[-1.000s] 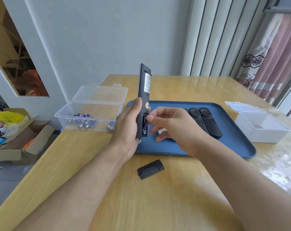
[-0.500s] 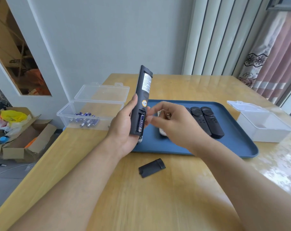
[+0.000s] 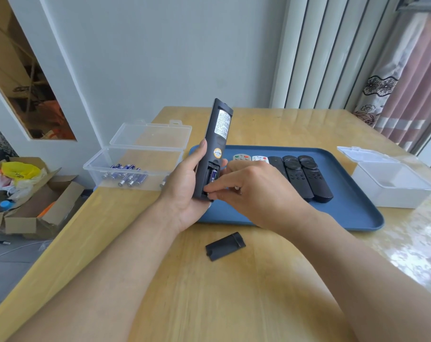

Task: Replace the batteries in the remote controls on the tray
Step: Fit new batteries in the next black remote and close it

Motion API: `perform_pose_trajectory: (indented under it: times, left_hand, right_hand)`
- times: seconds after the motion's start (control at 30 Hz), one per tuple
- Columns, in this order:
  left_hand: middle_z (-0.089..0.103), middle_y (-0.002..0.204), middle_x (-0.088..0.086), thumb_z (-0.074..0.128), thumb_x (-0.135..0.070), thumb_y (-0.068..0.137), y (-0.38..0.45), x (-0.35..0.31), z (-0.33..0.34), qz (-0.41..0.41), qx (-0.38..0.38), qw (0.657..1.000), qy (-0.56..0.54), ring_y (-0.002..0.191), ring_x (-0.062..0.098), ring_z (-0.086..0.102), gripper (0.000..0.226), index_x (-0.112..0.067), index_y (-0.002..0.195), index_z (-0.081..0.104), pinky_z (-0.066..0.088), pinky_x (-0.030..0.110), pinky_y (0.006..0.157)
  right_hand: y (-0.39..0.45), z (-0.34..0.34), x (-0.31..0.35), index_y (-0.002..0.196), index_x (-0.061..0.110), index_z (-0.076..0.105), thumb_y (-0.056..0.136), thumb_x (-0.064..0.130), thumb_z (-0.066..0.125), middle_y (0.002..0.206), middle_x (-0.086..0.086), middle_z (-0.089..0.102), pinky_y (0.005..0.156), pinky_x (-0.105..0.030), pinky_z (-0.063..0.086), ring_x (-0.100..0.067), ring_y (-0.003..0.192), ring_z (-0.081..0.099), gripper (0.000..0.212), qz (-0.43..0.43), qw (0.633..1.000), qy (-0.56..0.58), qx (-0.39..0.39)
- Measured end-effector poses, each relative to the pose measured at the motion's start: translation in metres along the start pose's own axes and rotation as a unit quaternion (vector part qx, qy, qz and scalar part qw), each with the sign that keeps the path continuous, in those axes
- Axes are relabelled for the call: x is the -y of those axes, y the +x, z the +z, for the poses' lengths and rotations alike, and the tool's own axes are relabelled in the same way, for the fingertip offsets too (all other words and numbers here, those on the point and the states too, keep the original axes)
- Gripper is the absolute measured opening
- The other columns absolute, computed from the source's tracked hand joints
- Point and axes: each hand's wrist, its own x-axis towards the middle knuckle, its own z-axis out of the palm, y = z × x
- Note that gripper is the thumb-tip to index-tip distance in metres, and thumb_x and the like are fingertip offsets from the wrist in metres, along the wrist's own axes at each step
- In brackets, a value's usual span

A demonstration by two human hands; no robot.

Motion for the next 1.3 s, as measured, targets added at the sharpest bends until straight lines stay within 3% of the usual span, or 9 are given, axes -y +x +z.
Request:
perform_pose_trajectory:
  times: [0.13, 0.27, 0.47, 0.67, 0.97, 1.07, 1.17, 1.23, 1.3]
  left_hand:
    - [0.068, 0.084, 0.000, 0.053, -0.052, 0.099, -0.001, -0.002, 0.001, -0.004, -0.004, 1.000, -0.001, 0.061, 0.011, 0.064, 0.044, -0.015, 0.114, 0.068, 0.047, 0.019, 0.046]
    - [0.066, 0.083, 0.002, 0.054, -0.050, 0.100, -0.001, 0.000, 0.001, -0.003, 0.002, 1.000, -0.007, 0.067, 0.015, 0.063, 0.041, -0.013, 0.107, 0.070, 0.049, 0.025, 0.062]
    - [0.064, 0.067, -0.001, 0.057, -0.042, 0.101, -0.002, 0.005, 0.005, -0.006, -0.015, 1.000, -0.018, 0.052, 0.010, 0.060, 0.031, -0.014, 0.106, 0.068, 0.048, 0.021, 0.048]
    - [0.065, 0.087, 0.005, 0.054, -0.048, 0.100, 0.000, 0.001, 0.002, -0.010, -0.025, 0.999, -0.026, 0.076, 0.017, 0.062, 0.042, -0.012, 0.118, 0.068, 0.048, 0.027, 0.075]
    - [0.070, 0.067, 0.001, 0.046, -0.040, 0.105, -0.009, -0.008, 0.003, -0.047, 0.023, 0.999, 0.001, 0.048, 0.014, 0.061, 0.036, -0.014, 0.106, 0.071, 0.045, 0.020, 0.042]
    - [0.070, 0.070, 0.001, 0.046, -0.038, 0.106, -0.008, -0.006, 0.003, -0.039, 0.029, 0.999, -0.010, 0.052, 0.012, 0.063, 0.035, -0.013, 0.108, 0.071, 0.049, 0.020, 0.045]
    - [0.074, 0.092, 0.007, 0.047, -0.039, 0.106, -0.005, -0.003, 0.001, -0.027, 0.025, 0.999, -0.022, 0.075, 0.017, 0.071, 0.038, -0.011, 0.117, 0.070, 0.061, 0.029, 0.067]
    - [0.073, 0.115, 0.015, 0.045, -0.041, 0.106, -0.001, -0.001, -0.004, -0.010, 0.028, 0.999, -0.039, 0.093, 0.020, 0.070, 0.042, -0.010, 0.125, 0.068, 0.062, 0.036, 0.085]
    - [0.068, 0.128, 0.018, 0.044, -0.041, 0.106, 0.004, 0.000, -0.002, 0.008, 0.038, 0.997, -0.061, 0.093, 0.020, 0.068, 0.046, -0.010, 0.135, 0.063, 0.059, 0.038, 0.094]
  right_hand:
    - [0.000, -0.001, -0.001, 0.098, 0.040, 0.079, 0.091, 0.033, 0.060, 0.080, 0.009, 0.064, 0.055, -0.032, 0.048, -0.018, 0.073, 0.059, 0.021, -0.029, 0.999, -0.038, -0.008]
    - [-0.001, -0.002, -0.001, 0.094, 0.039, 0.079, 0.087, 0.032, 0.066, 0.071, 0.011, 0.059, 0.050, -0.026, 0.040, -0.010, 0.063, 0.042, 0.017, -0.061, 0.995, -0.075, -0.024]
    - [-0.002, 0.001, 0.002, 0.082, 0.034, 0.078, 0.078, 0.027, 0.069, 0.064, 0.010, 0.055, 0.046, -0.023, 0.033, -0.011, 0.060, 0.043, 0.012, -0.062, 0.992, -0.109, -0.029]
    - [-0.001, 0.006, 0.006, 0.088, 0.031, 0.078, 0.079, 0.025, 0.063, 0.066, 0.008, 0.058, 0.046, -0.024, 0.037, -0.017, 0.061, 0.054, 0.018, -0.067, 0.989, -0.126, -0.044]
    - [0.001, -0.001, -0.004, 0.109, 0.028, 0.076, 0.093, 0.025, 0.068, 0.080, 0.004, 0.055, 0.062, -0.032, 0.046, -0.011, 0.077, 0.044, 0.018, -0.070, 0.995, -0.064, 0.025]
    - [0.003, -0.001, -0.002, 0.105, 0.020, 0.077, 0.093, 0.021, 0.068, 0.082, 0.005, 0.050, 0.064, -0.018, 0.040, -0.004, 0.071, 0.045, 0.015, -0.061, 0.998, -0.006, 0.015]
    - [0.004, -0.012, 0.004, 0.101, 0.016, 0.074, 0.097, 0.017, 0.064, 0.087, -0.001, 0.050, 0.066, -0.008, 0.042, 0.003, 0.068, 0.057, 0.010, 0.028, 0.988, 0.148, -0.018]
    - [0.007, -0.017, 0.008, 0.098, 0.014, 0.065, 0.103, 0.018, 0.054, 0.089, -0.001, 0.058, 0.068, -0.012, 0.046, 0.001, 0.067, 0.059, 0.012, 0.132, 0.946, 0.294, -0.040]
    - [0.011, -0.021, 0.002, 0.099, 0.012, 0.056, 0.107, 0.024, 0.046, 0.085, -0.001, 0.067, 0.067, -0.024, 0.045, -0.007, 0.066, 0.059, 0.018, 0.230, 0.852, 0.464, -0.079]
